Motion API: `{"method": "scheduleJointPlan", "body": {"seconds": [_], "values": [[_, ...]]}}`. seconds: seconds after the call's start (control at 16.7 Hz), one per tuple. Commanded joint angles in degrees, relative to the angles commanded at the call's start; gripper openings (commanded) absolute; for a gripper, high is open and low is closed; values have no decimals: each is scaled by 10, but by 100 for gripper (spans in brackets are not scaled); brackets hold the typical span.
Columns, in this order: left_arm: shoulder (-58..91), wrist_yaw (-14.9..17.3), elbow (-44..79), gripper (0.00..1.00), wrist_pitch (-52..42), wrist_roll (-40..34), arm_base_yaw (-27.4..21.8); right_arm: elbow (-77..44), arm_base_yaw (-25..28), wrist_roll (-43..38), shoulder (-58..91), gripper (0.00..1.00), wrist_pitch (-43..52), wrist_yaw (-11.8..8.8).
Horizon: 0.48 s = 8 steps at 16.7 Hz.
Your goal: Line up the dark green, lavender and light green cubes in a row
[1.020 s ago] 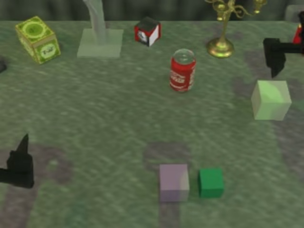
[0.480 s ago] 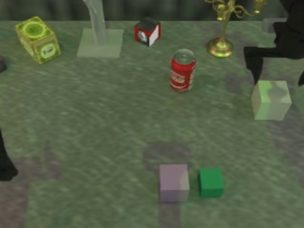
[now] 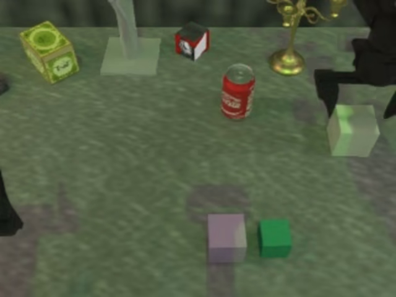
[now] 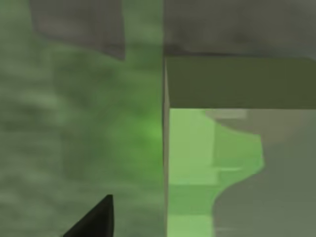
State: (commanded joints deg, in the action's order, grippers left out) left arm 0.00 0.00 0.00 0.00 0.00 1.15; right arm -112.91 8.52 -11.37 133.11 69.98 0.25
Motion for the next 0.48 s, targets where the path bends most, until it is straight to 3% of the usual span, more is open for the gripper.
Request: {"method": "scheduleJointPlan", "body": {"seconds": [0.24,0.48], "values": [[0,0,0,100,0,0,0,70,1,-2,24,100,-102,0],[0,0,0,100,0,0,0,95,2,-3,35,100,-132,0]]}}
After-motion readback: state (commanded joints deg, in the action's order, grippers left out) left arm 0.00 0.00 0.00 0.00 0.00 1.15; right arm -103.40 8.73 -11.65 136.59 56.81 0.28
